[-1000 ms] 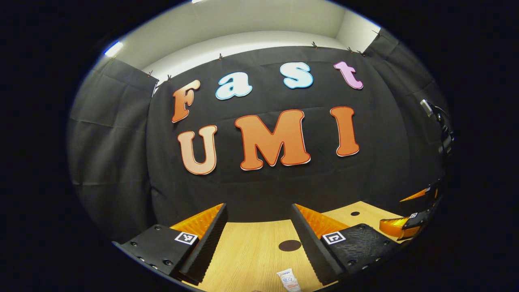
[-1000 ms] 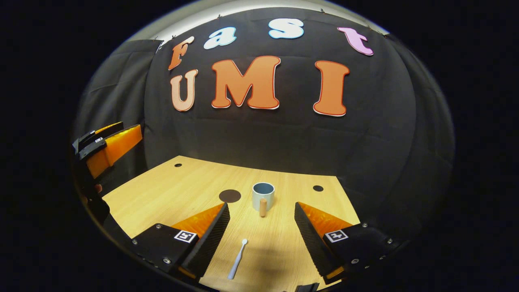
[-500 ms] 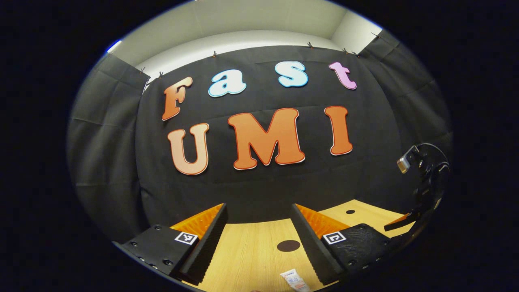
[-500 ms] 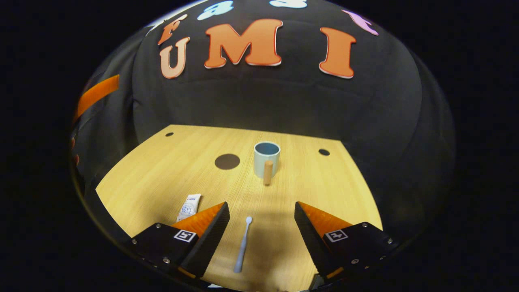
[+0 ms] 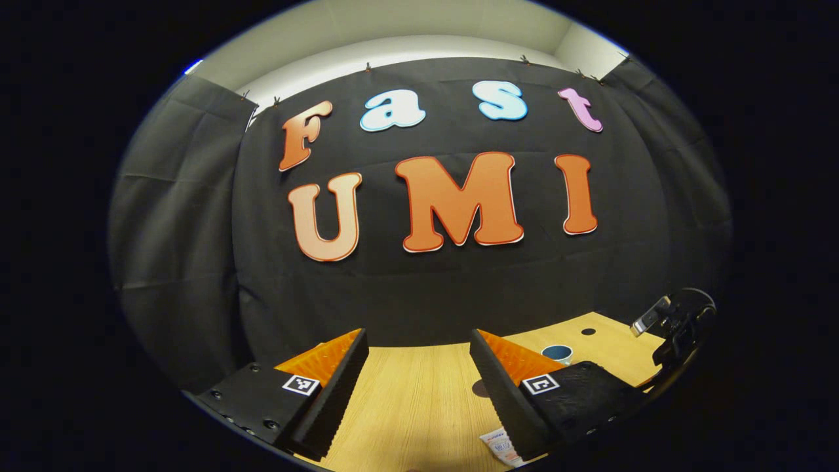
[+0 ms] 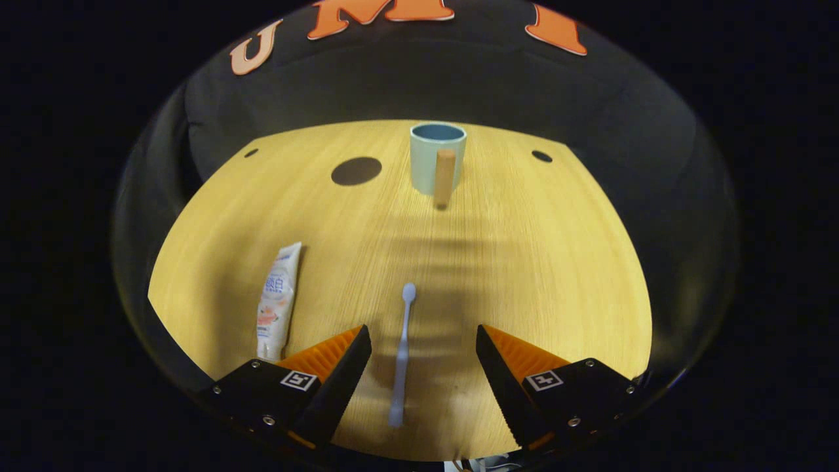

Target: Put the toothbrush and toothpaste on the desktop into the cup, then pick up the cup and place it on the coaster on the desktop.

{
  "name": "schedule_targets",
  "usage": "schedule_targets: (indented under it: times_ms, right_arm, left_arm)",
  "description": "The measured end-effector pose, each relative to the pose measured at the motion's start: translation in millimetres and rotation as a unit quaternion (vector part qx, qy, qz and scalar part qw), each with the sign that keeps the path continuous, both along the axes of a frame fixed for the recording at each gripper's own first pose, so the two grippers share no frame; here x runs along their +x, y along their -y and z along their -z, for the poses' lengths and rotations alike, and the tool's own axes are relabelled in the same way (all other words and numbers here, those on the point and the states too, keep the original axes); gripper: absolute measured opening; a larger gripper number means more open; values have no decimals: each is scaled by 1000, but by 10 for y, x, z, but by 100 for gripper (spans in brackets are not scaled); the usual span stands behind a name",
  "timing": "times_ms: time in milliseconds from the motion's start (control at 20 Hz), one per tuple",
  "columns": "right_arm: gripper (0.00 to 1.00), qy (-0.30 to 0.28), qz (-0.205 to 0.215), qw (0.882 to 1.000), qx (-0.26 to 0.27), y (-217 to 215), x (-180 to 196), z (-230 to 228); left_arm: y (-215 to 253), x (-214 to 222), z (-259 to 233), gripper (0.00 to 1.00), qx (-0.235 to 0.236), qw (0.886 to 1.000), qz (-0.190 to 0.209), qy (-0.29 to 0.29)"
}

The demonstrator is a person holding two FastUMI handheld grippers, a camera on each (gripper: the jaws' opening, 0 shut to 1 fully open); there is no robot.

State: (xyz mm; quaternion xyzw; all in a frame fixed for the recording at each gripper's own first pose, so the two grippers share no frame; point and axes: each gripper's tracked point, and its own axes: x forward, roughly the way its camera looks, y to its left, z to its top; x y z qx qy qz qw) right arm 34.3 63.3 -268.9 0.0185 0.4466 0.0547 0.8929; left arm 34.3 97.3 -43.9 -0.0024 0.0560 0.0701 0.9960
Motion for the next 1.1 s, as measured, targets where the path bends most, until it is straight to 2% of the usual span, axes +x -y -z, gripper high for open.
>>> schedule_targets:
  times_ms: [350,450,600,650,750,800,1000,1100]
  right_arm:
    - [99,-88,-10,996,-16,-107,-31,383]
    - [94,-111,-12,994,-19,-133,-59,421]
    - [74,-131,-5,991,-10,-209,-28,451]
    - [72,-138,-5,990,-10,-213,-30,447]
    - [54,-146,0,989,-10,-221,-28,447]
    - [42,-149,5,989,-10,-220,-32,449]
    - [18,-158,25,987,-6,-157,-34,448]
    - [14,-161,26,987,-2,-160,-40,445]
  left_arm:
    - [-172,27,281,96,-13,999,-18,-36]
    - [-193,61,327,96,-15,999,-20,-44]
    - [-194,102,433,96,-20,998,-17,-58]
    - [-184,118,461,96,-23,998,-14,-63]
    - [-142,159,523,96,-25,997,-9,-73]
    - [-128,162,550,96,-26,997,-5,-77]
    - [43,211,714,96,-35,993,22,-111]
    - [124,232,832,96,-41,990,30,-131]
